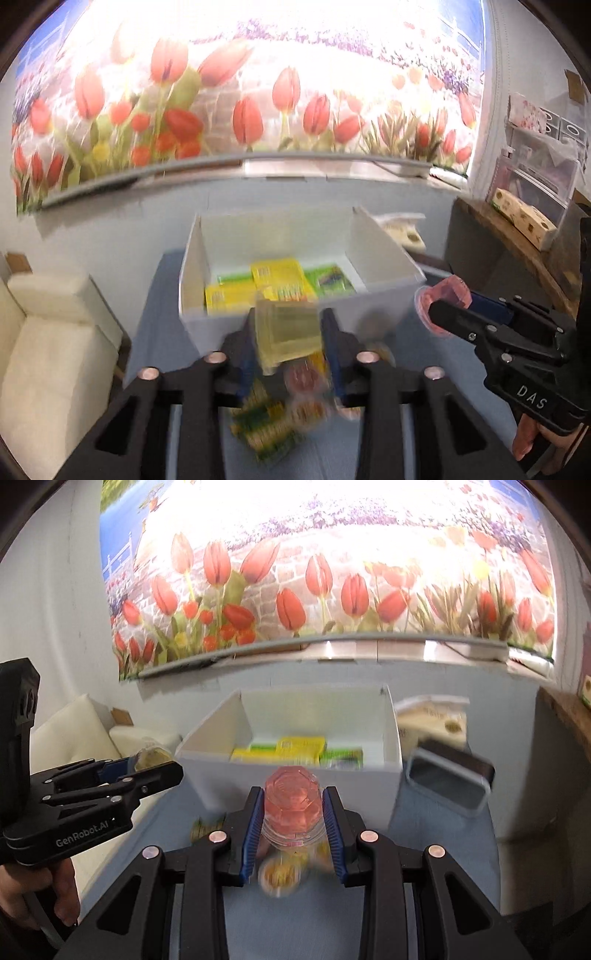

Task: Organize snacks
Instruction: 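Carry both jelly cups over the white box and release them inside, then move both grippers back from the box toward the jelly cups on the table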

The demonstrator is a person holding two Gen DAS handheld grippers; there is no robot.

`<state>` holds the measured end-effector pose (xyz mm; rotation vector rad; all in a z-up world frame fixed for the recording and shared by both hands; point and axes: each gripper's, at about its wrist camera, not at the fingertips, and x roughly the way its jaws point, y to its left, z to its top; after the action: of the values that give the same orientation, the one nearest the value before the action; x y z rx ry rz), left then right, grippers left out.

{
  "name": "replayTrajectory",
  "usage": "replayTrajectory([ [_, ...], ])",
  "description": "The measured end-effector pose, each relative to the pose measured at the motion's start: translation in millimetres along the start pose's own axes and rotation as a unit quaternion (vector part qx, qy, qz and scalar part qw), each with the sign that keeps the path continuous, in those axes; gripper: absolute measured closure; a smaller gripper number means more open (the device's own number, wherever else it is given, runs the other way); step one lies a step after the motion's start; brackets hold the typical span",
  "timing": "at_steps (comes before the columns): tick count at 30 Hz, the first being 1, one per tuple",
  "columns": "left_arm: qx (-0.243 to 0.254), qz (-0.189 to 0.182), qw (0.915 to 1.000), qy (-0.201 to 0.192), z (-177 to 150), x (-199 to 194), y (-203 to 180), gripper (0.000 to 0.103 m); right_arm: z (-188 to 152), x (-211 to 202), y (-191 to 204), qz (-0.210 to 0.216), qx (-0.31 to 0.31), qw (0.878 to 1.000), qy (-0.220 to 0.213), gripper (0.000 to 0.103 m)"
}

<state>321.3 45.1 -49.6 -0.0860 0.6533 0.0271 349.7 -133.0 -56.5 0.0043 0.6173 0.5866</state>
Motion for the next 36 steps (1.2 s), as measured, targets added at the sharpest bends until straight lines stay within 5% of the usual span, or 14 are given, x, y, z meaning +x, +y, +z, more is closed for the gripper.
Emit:
replayTrajectory([
  [5,0.001,-0.014,0.9993,0.034,40.0,62.5,15.3,0.069,38.1,51.1,-17.3,-0.011,-0.003,1.000,0.019,0.068],
  [15,0.005,-0.009,0.9984,0.055,49.8,114.0,36.3,0.068,51.0,98.2,-36.0,-0.021,-0.004,0.999,0.046,0.068],
  [16,0.009,-0.008,0.9978,0.065,49.8,119.8,37.0,0.065,49.8,103.2,-36.4,-0.023,-0.006,0.998,0.052,0.068],
  [18,0.017,0.007,0.9972,0.073,50.5,126.8,38.5,0.027,47.0,114.7,-37.1,-0.036,-0.013,0.997,0.066,0.066],
  [19,0.021,0.013,0.9973,0.069,50.5,127.6,39.5,0.015,45.8,118.2,-38.4,-0.042,-0.013,0.997,0.070,0.062],
  [20,0.024,0.016,0.9977,0.062,50.5,127.0,40.8,0.000,45.6,120.4,-40.1,-0.058,-0.013,0.996,0.071,0.032],
  [21,0.028,0.025,0.9979,0.053,50.0,124.1,41.7,0.000,45.3,119.8,-41.9,-0.078,-0.011,0.995,0.064,0.004],
  [28,0.046,0.051,0.9968,0.042,46.8,105.5,48.1,0.000,43.0,94.5,-56.0,-0.083,0.028,0.996,0.018,0.000],
  [36,0.024,0.034,0.9990,0.017,29.5,62.9,48.3,0.000,18.1,60.0,-38.0,-0.068,0.032,0.997,0.030,0.000],
])
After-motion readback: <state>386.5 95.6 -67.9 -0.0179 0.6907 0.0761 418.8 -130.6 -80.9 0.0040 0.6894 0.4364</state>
